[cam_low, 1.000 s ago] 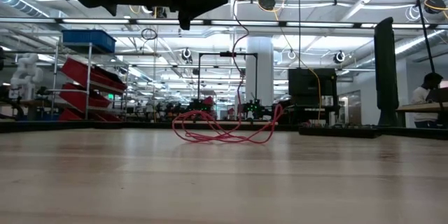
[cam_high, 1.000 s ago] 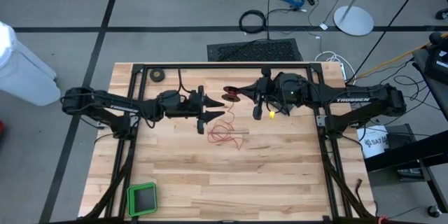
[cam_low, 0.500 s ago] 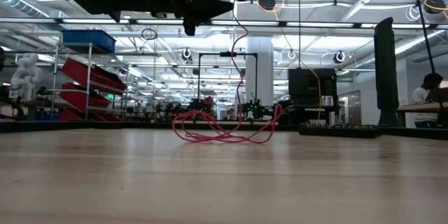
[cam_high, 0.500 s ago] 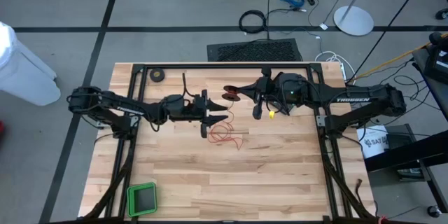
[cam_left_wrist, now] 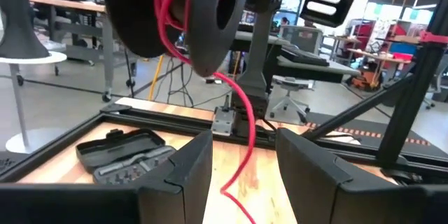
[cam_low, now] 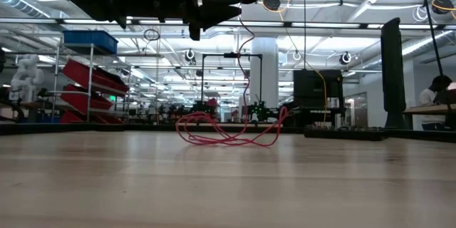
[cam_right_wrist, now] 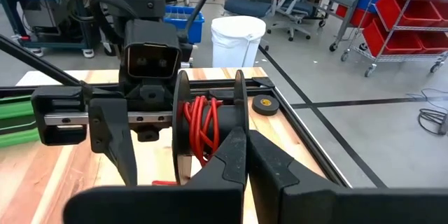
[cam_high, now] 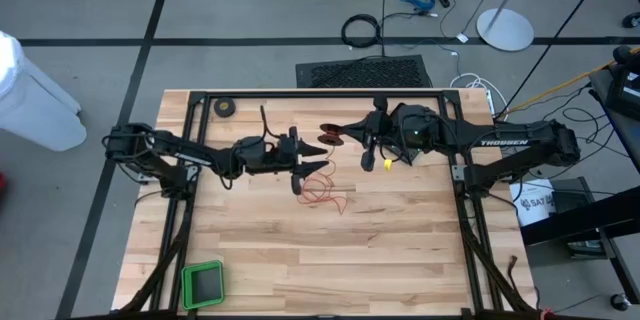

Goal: Coil cords
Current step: Uncoil the red wire from the spool

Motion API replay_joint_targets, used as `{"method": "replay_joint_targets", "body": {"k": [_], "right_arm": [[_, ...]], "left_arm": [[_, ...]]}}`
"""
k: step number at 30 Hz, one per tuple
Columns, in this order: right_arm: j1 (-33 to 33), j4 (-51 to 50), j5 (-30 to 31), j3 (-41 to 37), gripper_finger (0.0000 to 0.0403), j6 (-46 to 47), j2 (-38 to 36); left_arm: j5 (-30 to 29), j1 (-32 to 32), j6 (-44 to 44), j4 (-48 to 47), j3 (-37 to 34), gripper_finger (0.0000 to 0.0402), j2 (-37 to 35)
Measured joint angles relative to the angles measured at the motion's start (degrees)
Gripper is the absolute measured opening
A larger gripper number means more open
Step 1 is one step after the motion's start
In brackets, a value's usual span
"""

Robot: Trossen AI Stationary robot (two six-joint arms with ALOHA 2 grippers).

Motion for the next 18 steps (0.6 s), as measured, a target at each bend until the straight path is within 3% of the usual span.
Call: {"method": "replay_joint_targets", "body": {"k": [13, 18], "right_arm": [[0.0, 0.2, 0.0, 0.0, 0.0, 0.0, 0.0], [0.0, 0.6, 0.0, 0.0, 0.0, -0.2, 0.0]], "left_arm": [[-0.4, 0.0, -1.6, -0.6, 0.0, 0.0163, 0.0], [-0.7, 0.0, -1.7, -0.6, 0.0, 0.0143, 0.0]]}}
